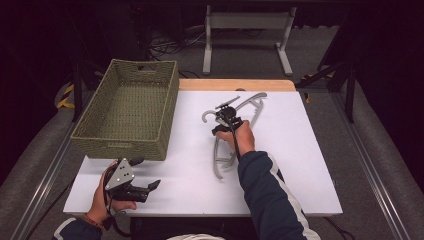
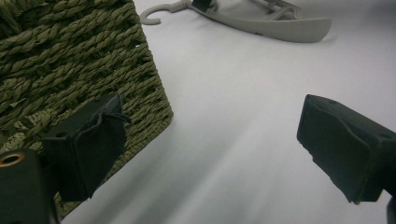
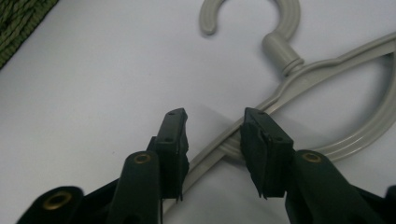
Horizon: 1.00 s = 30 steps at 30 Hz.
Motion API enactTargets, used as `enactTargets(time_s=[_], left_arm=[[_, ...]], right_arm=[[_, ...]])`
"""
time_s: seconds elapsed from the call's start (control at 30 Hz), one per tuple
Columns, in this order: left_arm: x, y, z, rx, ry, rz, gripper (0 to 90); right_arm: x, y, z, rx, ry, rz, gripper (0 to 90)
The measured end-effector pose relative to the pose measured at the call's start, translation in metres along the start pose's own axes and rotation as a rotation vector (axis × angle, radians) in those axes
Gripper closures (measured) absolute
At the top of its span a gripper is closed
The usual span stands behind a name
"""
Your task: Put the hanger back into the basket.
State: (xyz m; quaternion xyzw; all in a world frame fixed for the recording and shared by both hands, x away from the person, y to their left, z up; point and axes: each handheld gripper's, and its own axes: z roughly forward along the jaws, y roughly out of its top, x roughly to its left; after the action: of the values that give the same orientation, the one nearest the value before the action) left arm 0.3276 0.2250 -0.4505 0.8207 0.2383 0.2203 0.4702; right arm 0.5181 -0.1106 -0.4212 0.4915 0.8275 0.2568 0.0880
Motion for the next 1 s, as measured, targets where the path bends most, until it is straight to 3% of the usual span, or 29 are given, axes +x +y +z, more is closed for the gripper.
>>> enactTargets(time_s=[0.17,0.3,0.57,0.6,0.77,1.0], left_arm=[[-0.001,0.0,0.001,0.005,-0.001,0.002,8.8],[-0.002,0.001,0.001,0.011,0.002,0.003,8.8],[-0.003,0.002,0.003,0.022,-0.001,0.011,8.9],[-0.003,0.002,0.003,0.024,-0.002,0.012,8.9],[-0.003,0.001,0.003,0.03,-0.008,0.009,8.9],[-0.004,0.001,0.003,0.032,-0.015,0.014,9.1]], right_arm=[[0.011,-0.007,-0.006,-0.036,0.015,-0.009,60.5],[0.023,-0.018,-0.004,0.021,-0.009,-0.053,59.1],[0.028,-0.026,-0.002,0.074,-0.025,-0.074,57.8],[0.028,-0.024,-0.003,0.077,-0.018,-0.081,62.7],[0.019,-0.021,-0.006,0.101,0.052,-0.047,65.7],[0.02,-0.019,-0.008,0.138,0.05,-0.039,67.9]])
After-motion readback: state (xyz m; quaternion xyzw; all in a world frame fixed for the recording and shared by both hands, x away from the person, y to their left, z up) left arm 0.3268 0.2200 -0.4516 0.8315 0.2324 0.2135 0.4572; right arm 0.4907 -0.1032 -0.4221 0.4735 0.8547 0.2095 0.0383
